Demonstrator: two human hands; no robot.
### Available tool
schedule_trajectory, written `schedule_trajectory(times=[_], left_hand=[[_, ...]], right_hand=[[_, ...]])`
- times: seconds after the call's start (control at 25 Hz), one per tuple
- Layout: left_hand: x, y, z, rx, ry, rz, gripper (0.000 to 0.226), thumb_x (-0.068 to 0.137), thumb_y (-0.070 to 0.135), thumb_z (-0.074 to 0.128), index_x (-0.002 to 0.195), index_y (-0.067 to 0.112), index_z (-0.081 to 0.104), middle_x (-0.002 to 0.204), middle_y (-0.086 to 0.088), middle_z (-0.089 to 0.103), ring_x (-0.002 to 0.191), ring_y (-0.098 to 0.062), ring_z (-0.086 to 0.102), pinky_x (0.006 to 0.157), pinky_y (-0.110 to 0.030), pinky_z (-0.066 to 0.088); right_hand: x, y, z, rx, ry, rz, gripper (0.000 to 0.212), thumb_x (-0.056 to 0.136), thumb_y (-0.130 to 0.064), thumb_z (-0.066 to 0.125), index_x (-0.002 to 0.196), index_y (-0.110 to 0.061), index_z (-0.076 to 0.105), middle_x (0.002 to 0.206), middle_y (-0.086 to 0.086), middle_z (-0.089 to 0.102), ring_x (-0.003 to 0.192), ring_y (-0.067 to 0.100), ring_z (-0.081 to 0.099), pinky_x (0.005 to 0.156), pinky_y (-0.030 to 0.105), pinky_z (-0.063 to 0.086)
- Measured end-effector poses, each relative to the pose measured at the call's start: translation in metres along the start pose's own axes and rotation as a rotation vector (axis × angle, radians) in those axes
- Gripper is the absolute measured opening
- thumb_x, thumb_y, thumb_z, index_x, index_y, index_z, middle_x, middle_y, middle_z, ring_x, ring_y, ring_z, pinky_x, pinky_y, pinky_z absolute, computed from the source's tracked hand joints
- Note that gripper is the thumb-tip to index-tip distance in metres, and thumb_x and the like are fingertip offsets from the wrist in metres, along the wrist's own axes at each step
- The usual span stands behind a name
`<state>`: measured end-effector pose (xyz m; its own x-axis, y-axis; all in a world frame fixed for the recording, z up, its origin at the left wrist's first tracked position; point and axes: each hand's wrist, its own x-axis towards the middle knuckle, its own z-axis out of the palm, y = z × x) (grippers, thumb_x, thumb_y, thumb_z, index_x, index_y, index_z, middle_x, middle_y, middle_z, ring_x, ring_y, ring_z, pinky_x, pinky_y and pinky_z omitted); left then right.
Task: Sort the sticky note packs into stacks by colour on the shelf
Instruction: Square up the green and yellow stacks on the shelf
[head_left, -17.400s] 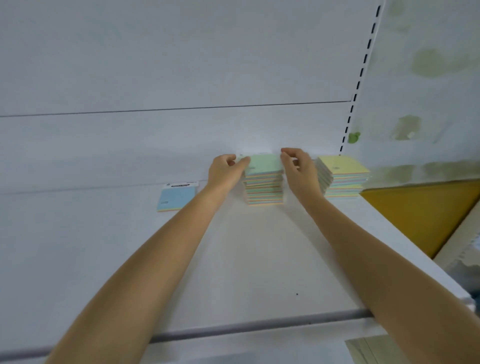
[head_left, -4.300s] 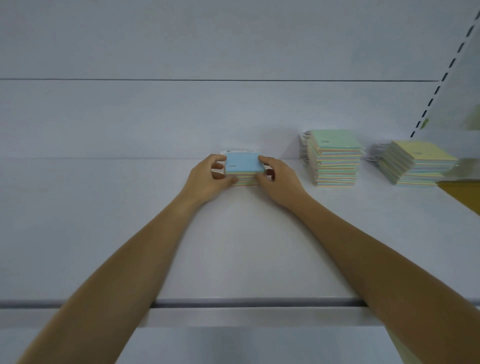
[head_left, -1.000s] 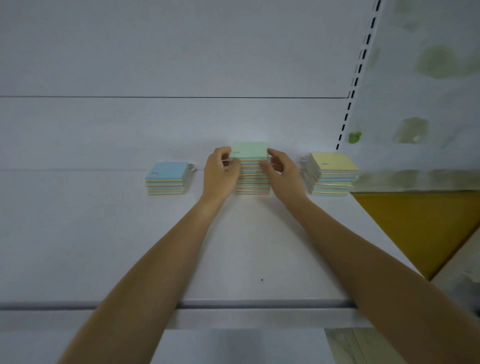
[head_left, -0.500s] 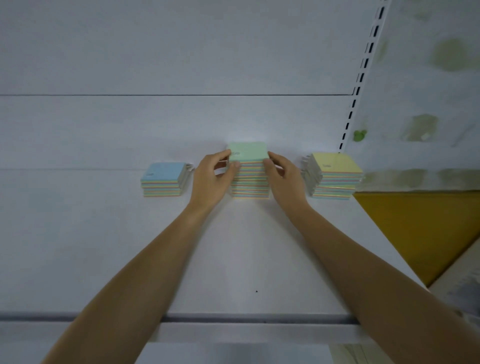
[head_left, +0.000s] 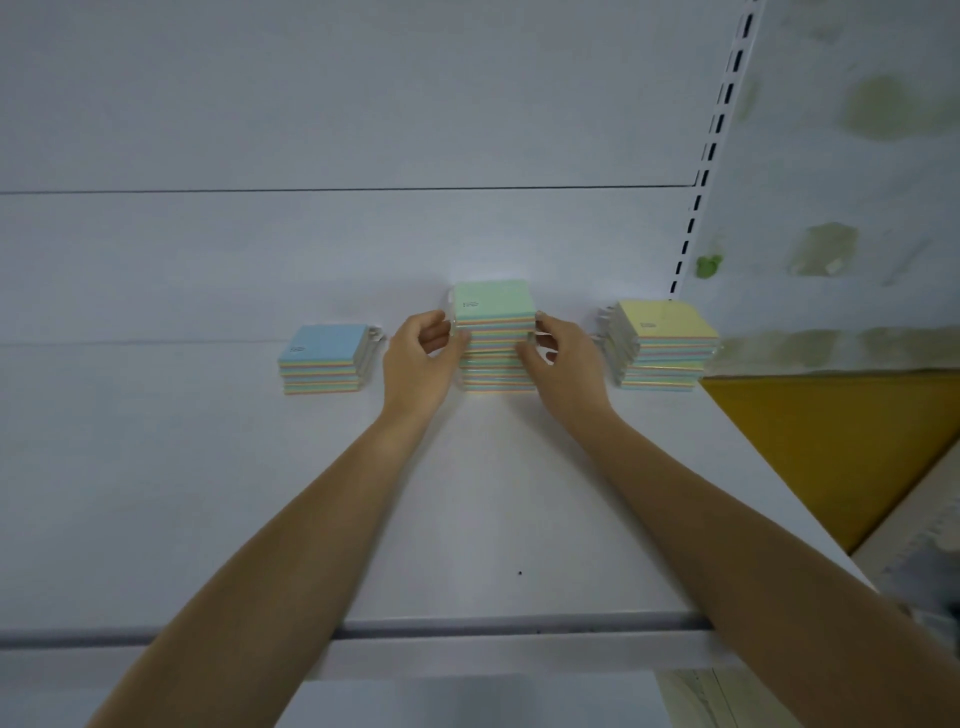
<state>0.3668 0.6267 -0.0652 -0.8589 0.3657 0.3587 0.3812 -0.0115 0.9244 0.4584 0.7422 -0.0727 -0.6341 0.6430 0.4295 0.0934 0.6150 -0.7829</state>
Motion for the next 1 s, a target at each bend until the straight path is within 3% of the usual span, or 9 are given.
schedule_trajectory(times=[0.12, 0.28, 0.4, 0.64, 1.0], left_hand=[[0.0010, -0.0011, -0.0030, -0.008, -0.016, -0.015, 0.042, 0.082, 0.015, 0.066, 0.120, 0.003, 0.054, 0.106, -0.003, 0.062, 0.095, -0.010, 0.058, 0.074, -0.004, 0.046], [0.0020, -0.0022, -0.0051, 0.019, -0.057, 0.017, 0.038, 0.080, 0.010, 0.067, 0.116, 0.003, 0.058, 0.112, -0.010, 0.067, 0.098, -0.014, 0.062, 0.087, -0.018, 0.048], [0.0023, -0.0015, -0.0056, 0.039, -0.057, 0.038, 0.036, 0.081, 0.011, 0.066, 0.116, 0.005, 0.058, 0.111, -0.010, 0.067, 0.098, -0.013, 0.062, 0.083, -0.013, 0.046], [0.0006, -0.0025, -0.0057, 0.095, -0.110, 0.060, 0.049, 0.076, 0.005, 0.070, 0.122, 0.005, 0.052, 0.108, -0.005, 0.061, 0.094, -0.012, 0.058, 0.070, 0.000, 0.046], [0.0000, -0.0013, -0.0063, 0.070, -0.116, -0.078, 0.051, 0.078, 0.012, 0.070, 0.124, 0.005, 0.048, 0.119, -0.013, 0.063, 0.095, -0.018, 0.061, 0.095, -0.038, 0.050]], right_hand=[[0.0005, 0.0022, 0.0007, -0.014, -0.021, -0.007, 0.029, 0.089, -0.012, 0.049, 0.116, -0.012, 0.060, 0.116, 0.012, 0.063, 0.106, 0.020, 0.061, 0.087, 0.027, 0.046], [-0.0010, 0.0012, -0.0006, 0.014, -0.009, 0.008, 0.030, 0.089, -0.010, 0.049, 0.116, -0.010, 0.061, 0.116, 0.012, 0.063, 0.105, 0.018, 0.061, 0.091, 0.030, 0.048], [-0.0017, 0.0003, -0.0012, 0.023, -0.001, 0.018, 0.030, 0.089, -0.010, 0.049, 0.117, -0.009, 0.061, 0.116, 0.011, 0.063, 0.102, 0.015, 0.061, 0.087, 0.022, 0.045], [-0.0035, -0.0037, -0.0040, 0.058, -0.018, 0.029, 0.040, 0.084, 0.000, 0.048, 0.121, -0.010, 0.058, 0.118, 0.011, 0.064, 0.107, 0.020, 0.061, 0.095, 0.028, 0.048], [-0.0070, -0.0069, -0.0054, 0.159, 0.025, 0.142, 0.036, 0.087, -0.006, 0.055, 0.123, -0.006, 0.054, 0.117, 0.010, 0.064, 0.097, 0.011, 0.057, 0.087, 0.020, 0.042]])
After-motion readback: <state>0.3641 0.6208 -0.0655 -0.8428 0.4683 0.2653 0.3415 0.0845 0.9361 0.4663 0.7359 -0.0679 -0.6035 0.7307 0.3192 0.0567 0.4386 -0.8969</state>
